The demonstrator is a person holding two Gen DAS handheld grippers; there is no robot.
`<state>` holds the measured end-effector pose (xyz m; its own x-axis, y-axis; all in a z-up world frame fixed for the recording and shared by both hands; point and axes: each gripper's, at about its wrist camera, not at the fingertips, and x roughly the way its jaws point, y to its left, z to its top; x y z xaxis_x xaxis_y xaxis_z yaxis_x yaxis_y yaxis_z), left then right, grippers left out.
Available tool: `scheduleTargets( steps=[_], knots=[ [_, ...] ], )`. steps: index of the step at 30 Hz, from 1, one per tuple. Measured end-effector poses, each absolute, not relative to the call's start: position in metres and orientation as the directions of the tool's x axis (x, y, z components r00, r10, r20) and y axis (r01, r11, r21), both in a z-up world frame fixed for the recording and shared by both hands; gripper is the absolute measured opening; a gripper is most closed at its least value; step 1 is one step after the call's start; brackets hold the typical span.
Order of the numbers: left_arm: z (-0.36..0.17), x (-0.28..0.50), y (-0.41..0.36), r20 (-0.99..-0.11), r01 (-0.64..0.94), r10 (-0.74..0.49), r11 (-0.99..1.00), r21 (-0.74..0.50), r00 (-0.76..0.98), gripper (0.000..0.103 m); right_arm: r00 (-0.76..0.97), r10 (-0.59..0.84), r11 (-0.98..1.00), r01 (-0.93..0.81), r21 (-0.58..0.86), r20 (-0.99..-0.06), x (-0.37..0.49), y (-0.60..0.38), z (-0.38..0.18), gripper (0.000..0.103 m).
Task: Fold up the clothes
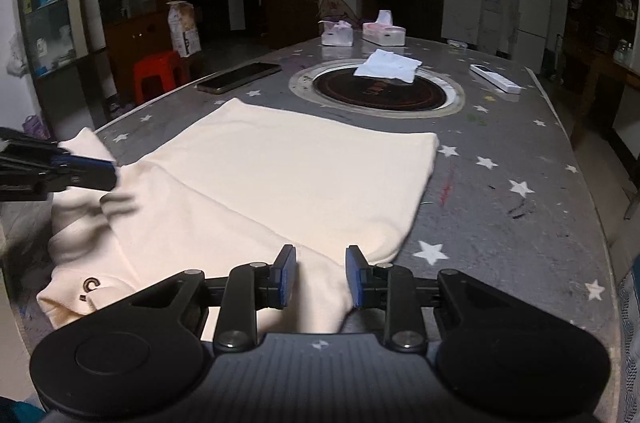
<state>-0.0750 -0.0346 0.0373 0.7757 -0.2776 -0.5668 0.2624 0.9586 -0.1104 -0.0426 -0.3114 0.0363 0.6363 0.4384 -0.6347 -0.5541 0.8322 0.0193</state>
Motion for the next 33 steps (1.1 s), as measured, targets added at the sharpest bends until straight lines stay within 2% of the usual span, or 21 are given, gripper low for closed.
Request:
scheduleTargets(
  steps=[3, 7, 9, 12, 18, 20, 24, 30, 31, 32, 33],
  knots=[
    [0.020, -0.060, -0.036, -0.613, 0.232, -0.254, 0.966, -0.117, 0.748, 0.009, 0.632, 0.434, 0.833, -0.553, 0.018, -0.642, -0.044, -0.309, 0.033, 0.027],
    [0.025, -0.069, -0.023, -0.583, 0.211, -0.262, 0.965, -0.155, 0.769, 0.011, 0.640, 0.424, 0.837, -0.548, 0.006, -0.641, -0.046, -0.310, 0.035, 0.027],
    [0.032, -0.077, -0.011, -0.559, 0.170, -0.222, 0.975, -0.145, 0.799, 0.012, 0.643, 0.432, 0.833, -0.553, 0.007, -0.632, -0.049, -0.310, 0.040, 0.027],
    [0.038, -0.087, 0.019, -0.542, 0.024, -0.085, 0.993, -0.119, 0.836, 0.014, 0.653, 0.447, 0.824, -0.566, -0.002, -0.612, -0.056, -0.306, 0.045, 0.027],
    [0.037, -0.101, 0.091, -0.533, -0.372, 0.294, 0.927, -0.042, 0.793, 0.039, 0.638, 0.482, 0.801, -0.598, 0.008, -0.600, -0.066, -0.297, 0.051, 0.034],
    [0.033, -0.102, 0.110, -0.548, -0.444, 0.355, 0.896, -0.033, 0.757, 0.048, 0.635, 0.490, 0.796, -0.605, 0.011, -0.597, -0.068, -0.295, 0.052, 0.034],
    [0.023, -0.099, 0.135, -0.588, -0.515, 0.400, 0.856, -0.034, 0.704, 0.052, 0.632, 0.499, 0.795, -0.606, 0.023, -0.593, -0.071, -0.293, 0.052, 0.037],
    [0.013, -0.093, 0.146, -0.609, -0.499, 0.349, 0.862, -0.089, 0.712, 0.050, 0.634, 0.499, 0.796, -0.605, 0.023, -0.591, -0.077, -0.292, 0.053, 0.037],
    [0.013, -0.093, 0.147, -0.605, -0.492, 0.342, 0.865, -0.096, 0.719, 0.039, 0.635, 0.498, 0.797, -0.604, 0.023, -0.590, -0.077, -0.293, 0.053, 0.037],
    [0.013, -0.093, 0.148, -0.601, -0.487, 0.336, 0.868, -0.103, 0.726, 0.021, 0.638, 0.497, 0.799, -0.601, 0.023, -0.589, -0.078, -0.294, 0.054, 0.037],
    [0.014, -0.094, 0.150, -0.598, -0.485, 0.332, 0.868, -0.109, 0.729, 0.015, 0.640, 0.496, 0.801, -0.598, 0.024, -0.587, -0.079, -0.295, 0.054, 0.037]
  ],
)
